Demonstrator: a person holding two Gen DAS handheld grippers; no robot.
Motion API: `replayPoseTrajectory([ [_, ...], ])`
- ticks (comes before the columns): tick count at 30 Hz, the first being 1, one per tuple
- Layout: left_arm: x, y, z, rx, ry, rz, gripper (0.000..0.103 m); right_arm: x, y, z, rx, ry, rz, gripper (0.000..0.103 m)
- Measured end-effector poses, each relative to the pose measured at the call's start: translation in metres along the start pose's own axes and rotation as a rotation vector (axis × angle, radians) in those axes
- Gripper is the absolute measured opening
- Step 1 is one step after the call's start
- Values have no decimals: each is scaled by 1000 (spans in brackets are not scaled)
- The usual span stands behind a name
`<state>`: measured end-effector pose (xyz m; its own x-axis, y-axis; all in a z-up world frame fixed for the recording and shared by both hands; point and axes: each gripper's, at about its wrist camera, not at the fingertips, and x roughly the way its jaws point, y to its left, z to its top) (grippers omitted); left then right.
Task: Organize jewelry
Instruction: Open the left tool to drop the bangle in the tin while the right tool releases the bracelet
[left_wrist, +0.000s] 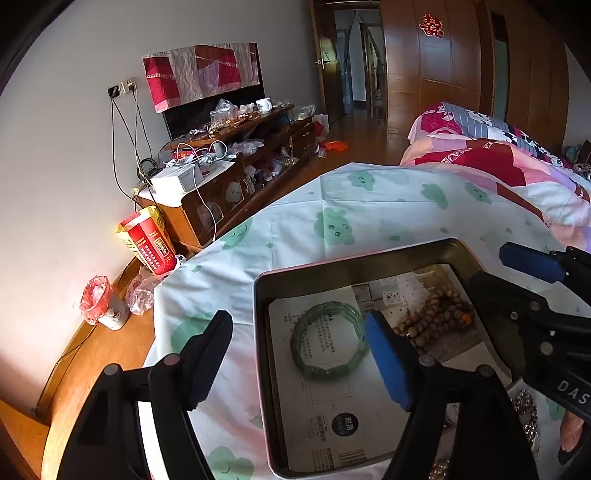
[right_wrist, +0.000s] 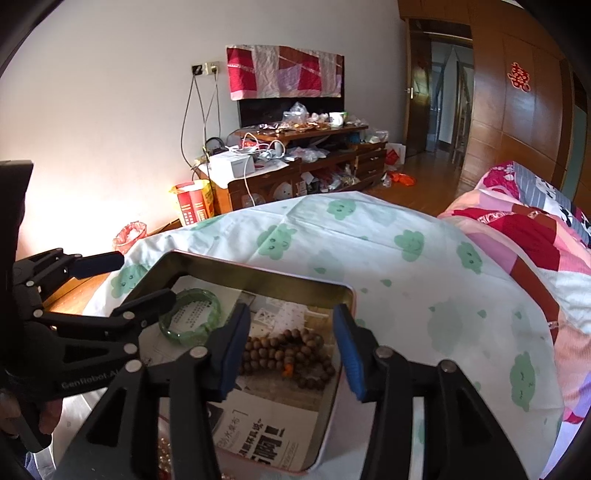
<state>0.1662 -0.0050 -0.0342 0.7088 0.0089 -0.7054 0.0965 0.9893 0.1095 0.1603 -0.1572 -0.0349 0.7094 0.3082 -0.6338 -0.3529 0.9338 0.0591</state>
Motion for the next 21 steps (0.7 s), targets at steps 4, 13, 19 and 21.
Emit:
replayPoseTrajectory([
  [4, -1, -2, -2, -2, 5, -11, 74, -5, -1, -4, 10, -1, 2, 52],
  [13, -12, -4, -8, -14, 5, -34, 74, -15, 4, -8, 14, -6, 20, 55],
  [19, -21, -6, -13, -19, -1, -46, 74, -24, 7, -12, 13, -11, 20, 59],
  [21, -26, -7, -16, -28, -3, -54, 74, -27, 8, -15, 15, -12, 19, 60],
])
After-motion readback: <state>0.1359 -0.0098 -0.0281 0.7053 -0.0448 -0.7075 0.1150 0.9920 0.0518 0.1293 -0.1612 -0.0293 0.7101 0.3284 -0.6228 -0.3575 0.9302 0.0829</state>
